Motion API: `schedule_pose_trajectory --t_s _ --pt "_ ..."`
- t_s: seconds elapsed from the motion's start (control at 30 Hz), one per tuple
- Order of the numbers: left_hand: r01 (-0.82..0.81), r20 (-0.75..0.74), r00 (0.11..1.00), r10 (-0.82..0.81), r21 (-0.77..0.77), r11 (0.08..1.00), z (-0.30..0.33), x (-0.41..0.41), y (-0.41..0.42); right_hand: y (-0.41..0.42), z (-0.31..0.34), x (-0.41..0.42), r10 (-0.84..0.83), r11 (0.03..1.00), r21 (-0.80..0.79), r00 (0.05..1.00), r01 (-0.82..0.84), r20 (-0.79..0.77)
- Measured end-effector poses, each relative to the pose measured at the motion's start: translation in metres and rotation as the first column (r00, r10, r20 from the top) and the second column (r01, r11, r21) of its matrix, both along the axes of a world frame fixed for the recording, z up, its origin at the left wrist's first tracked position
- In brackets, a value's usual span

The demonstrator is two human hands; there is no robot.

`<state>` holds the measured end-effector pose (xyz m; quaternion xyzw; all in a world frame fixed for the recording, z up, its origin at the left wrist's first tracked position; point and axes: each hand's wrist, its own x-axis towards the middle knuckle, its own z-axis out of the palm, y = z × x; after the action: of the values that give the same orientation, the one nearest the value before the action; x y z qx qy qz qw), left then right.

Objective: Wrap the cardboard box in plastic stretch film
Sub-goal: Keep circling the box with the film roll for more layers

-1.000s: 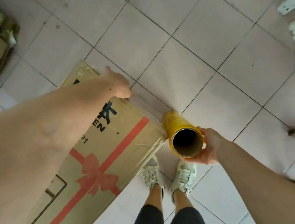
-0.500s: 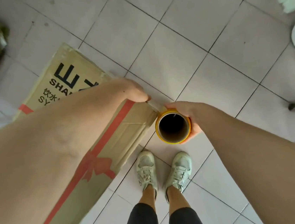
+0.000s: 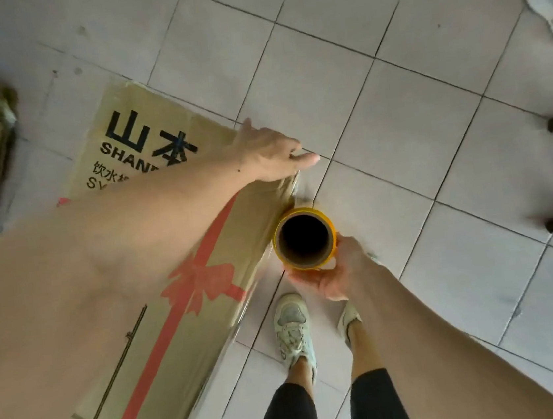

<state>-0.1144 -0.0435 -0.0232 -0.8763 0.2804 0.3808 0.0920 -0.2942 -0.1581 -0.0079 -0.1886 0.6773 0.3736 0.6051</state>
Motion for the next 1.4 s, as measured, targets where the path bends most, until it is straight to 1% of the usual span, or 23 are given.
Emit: schedule_pose_trajectory --t_s 0.03,0.1,0.13,0.23,0.27,0.3,0.37,0.43,0.5,0.57,0.63,0.7,0.73,0.8,0.87,0.93,0.97,1.03,1.1,1.2,1.23,1.3,1.4 --pt "0.047 0.016 0.999 -0.046 -0.021 0.999 0.007 -0.011 -0.002 -0.002 0.000 0.005 0.120 0.991 -0.066 0.993 -0.119 0.012" --pt "0.090 0.065 0.994 -0.089 -0.015 0.996 0.012 -0.021 -0.003 -0.011 0.002 0.015 0.362 0.909 -0.236 0.932 -0.344 0.037" --pt "0.081 0.068 0.994 -0.080 -0.012 0.997 0.008 -0.023 -0.002 -0.016 -0.001 0.022 0.427 0.869 -0.295 0.903 -0.397 0.043" --pt "0.053 0.075 0.996 -0.051 -0.034 0.998 0.002 -0.021 -0.002 -0.019 0.008 0.046 0.636 0.750 -0.319 0.764 -0.580 0.106" --pt "0.064 0.073 0.995 -0.062 -0.030 0.997 0.002 -0.020 -0.004 -0.016 0.011 0.051 0.659 0.738 -0.302 0.741 -0.604 0.128" --pt "0.068 0.067 0.996 -0.066 -0.025 0.997 0.003 -0.018 -0.005 -0.013 0.015 0.055 0.637 0.762 -0.269 0.755 -0.589 0.153" --pt "0.065 0.044 0.997 -0.065 -0.018 0.998 0.002 -0.016 -0.006 -0.005 0.016 0.054 0.546 0.837 -0.174 0.816 -0.520 0.189" --pt "0.064 0.041 0.997 -0.064 -0.021 0.998 0.004 -0.017 -0.007 0.001 0.009 0.039 0.412 0.911 -0.112 0.890 -0.397 0.195" --pt "0.056 0.041 0.998 -0.055 -0.031 0.998 0.006 -0.019 -0.007 0.010 0.001 0.012 0.236 0.971 -0.070 0.956 -0.227 0.177" --pt "0.055 0.047 0.997 -0.054 -0.025 0.998 0.008 -0.019 -0.008 0.021 -0.006 -0.018 0.001 1.000 -0.015 0.993 0.000 0.119" --pt "0.051 0.043 0.998 -0.051 -0.001 0.999 0.010 -0.020 -0.008 0.042 -0.009 -0.053 -0.239 0.970 0.048 0.970 0.237 0.044" --pt "0.051 0.060 0.997 -0.052 0.032 0.998 0.012 -0.023 -0.008 0.064 -0.007 -0.085 -0.415 0.900 0.127 0.909 0.418 -0.048" --pt "0.052 0.078 0.995 -0.056 0.046 0.998 0.013 -0.026 -0.009 0.073 -0.004 -0.099 -0.485 0.857 0.162 0.872 0.490 -0.067" --pt "0.101 0.160 0.981 -0.109 0.057 0.993 0.014 -0.034 -0.013 0.083 -0.003 -0.116 -0.535 0.824 0.202 0.845 0.529 -0.031" --pt "0.286 0.258 0.924 -0.284 0.031 0.958 0.014 -0.047 -0.013 0.086 -0.004 -0.117 -0.477 0.864 0.203 0.878 0.460 0.038" --pt "0.560 0.262 0.792 -0.552 0.049 0.827 0.007 -0.062 -0.005 0.081 -0.006 -0.108 -0.390 0.918 0.113 0.916 0.380 0.090" --pt "0.652 0.242 0.720 -0.651 0.086 0.753 0.004 -0.067 0.001 0.075 -0.007 -0.103 -0.302 0.953 0.022 0.946 0.301 0.121" --pt "0.722 0.195 0.633 -0.749 0.202 0.662 0.004 -0.074 0.012 0.061 -0.010 -0.092 -0.055 0.984 -0.159 0.983 0.084 0.175" --pt "0.735 0.146 0.599 -0.787 0.290 0.613 0.006 -0.077 0.013 0.049 -0.013 -0.082 0.157 0.963 -0.244 0.976 -0.117 0.152" --pt "0.735 0.140 0.583 -0.800 0.329 0.593 0.004 -0.077 0.008 0.036 -0.011 -0.059 0.390 0.911 -0.181 0.918 -0.372 0.075" --pt "0.736 0.127 0.577 -0.807 0.347 0.581 0.003 -0.077 0.007 0.036 -0.011 -0.052 0.426 0.899 -0.152 0.902 -0.412 0.076" --pt "0.735 0.119 0.569 -0.813 0.370 0.568 0.000 -0.077 0.007 0.046 -0.013 -0.044 0.381 0.922 -0.123 0.917 -0.367 0.122" --pt "0.705 0.098 0.609 -0.787 0.388 0.594 -0.003 -0.077 0.004 0.064 -0.015 -0.056 0.194 0.981 -0.036 0.969 -0.190 0.156"
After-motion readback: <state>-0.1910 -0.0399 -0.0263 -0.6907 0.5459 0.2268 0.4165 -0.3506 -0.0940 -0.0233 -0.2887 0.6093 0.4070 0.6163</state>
